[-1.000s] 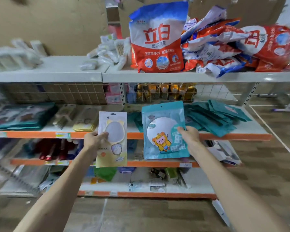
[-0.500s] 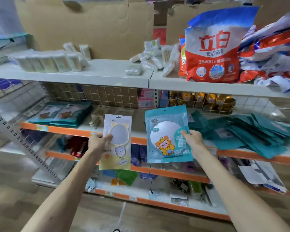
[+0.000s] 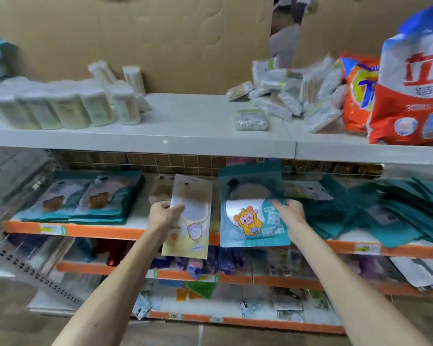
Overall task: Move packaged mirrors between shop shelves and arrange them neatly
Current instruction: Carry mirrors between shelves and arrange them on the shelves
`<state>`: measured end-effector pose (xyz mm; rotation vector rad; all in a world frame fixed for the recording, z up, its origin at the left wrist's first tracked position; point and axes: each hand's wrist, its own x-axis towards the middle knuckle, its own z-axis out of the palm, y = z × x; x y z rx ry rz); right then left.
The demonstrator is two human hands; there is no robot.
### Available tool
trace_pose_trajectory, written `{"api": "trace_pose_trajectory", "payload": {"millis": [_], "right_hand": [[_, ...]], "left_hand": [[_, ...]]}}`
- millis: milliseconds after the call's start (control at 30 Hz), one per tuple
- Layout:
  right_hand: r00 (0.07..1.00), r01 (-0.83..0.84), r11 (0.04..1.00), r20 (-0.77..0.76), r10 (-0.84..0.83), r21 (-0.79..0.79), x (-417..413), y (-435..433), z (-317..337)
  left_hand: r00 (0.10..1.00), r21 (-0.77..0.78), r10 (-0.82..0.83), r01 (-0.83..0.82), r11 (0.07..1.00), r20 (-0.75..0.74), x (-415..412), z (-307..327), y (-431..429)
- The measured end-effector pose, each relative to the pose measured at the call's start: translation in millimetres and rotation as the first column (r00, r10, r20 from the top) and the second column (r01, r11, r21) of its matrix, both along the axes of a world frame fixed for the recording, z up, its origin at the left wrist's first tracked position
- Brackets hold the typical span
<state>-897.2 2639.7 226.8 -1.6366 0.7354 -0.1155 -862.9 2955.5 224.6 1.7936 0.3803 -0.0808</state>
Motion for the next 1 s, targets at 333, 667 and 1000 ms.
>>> {"api": "trace_pose_trajectory", "payload": {"millis": [333,667,1000], "right_hand": [[0.988,0.149,0.989,-0.027,-0.149,0.015,35.2,-2.3,-18.7],[0.98,0.185,0.982,0.064,-0.187,0.029,52.2,-7.5,-47.1],[0.983,0.181,0.982,0.026,-0.179,-0.062,48.7,-15.2,-42.4]], "left_hand": [[0.996,-0.062,-0.002,-0.004,0.998,-0.088,75.6,-29.6,-0.6],[0.989,0.113,-0.14,0.145,0.983,-0.055,129.1,-65.8,-25.7],[0.998,0.299,-0.055,0.059,0.952,-0.022,141.5,-82.4,-41.5]]}}
